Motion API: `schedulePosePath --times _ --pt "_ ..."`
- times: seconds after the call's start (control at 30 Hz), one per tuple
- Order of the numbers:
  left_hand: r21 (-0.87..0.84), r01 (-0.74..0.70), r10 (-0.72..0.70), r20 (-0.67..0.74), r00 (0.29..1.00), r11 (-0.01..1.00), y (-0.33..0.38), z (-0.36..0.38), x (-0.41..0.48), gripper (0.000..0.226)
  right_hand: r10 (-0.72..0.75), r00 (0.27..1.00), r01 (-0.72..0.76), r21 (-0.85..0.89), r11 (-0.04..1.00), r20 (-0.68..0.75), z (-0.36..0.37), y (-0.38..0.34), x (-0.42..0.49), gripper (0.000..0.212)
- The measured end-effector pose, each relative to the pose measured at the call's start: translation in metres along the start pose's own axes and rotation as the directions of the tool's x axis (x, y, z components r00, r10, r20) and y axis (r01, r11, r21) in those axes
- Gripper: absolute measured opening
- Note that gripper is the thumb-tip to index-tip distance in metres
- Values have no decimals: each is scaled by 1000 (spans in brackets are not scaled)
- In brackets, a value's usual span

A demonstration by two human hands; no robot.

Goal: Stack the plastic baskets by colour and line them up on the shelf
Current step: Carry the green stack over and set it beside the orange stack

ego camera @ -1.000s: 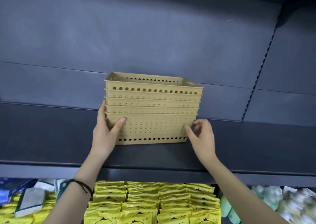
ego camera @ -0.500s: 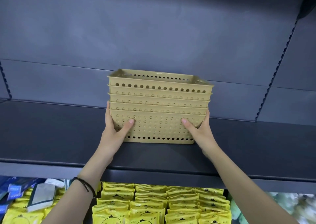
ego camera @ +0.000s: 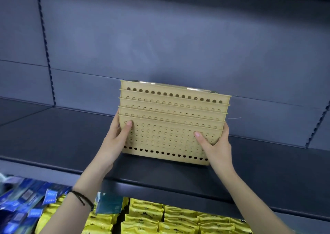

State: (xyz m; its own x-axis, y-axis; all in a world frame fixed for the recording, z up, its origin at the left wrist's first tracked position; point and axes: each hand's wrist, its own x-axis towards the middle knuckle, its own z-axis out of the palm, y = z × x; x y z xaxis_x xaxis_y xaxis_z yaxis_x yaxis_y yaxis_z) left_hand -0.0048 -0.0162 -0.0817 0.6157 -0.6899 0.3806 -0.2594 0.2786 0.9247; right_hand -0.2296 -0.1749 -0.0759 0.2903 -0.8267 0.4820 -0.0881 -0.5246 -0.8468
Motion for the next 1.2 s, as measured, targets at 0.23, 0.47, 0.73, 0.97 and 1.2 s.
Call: schedulePosePath --times 0.23,0.47,0.73,0.97,1.2 --pt "85 8 7 -184 983 996 -4 -113 -7 44 -37 986 36 8 999 160 108 -38 -6 92" --pt "127 118 -62 -379 923 985 -2 -232 -25 37 -99 959 113 -39 993 265 214 -86 -19 98" --pt "208 138 -31 -450 893 968 20 -319 -33 33 -202 951 190 73 979 236 294 -129 -37 81" --pt "164 99 7 -545 838 981 30 -376 -42 23 -295 917 240 219 946 268 356 -169 -36 72" --pt "202 57 74 -584 808 978 24 -468 -29 21 -293 898 231 216 949 327 452 -194 -49 61"
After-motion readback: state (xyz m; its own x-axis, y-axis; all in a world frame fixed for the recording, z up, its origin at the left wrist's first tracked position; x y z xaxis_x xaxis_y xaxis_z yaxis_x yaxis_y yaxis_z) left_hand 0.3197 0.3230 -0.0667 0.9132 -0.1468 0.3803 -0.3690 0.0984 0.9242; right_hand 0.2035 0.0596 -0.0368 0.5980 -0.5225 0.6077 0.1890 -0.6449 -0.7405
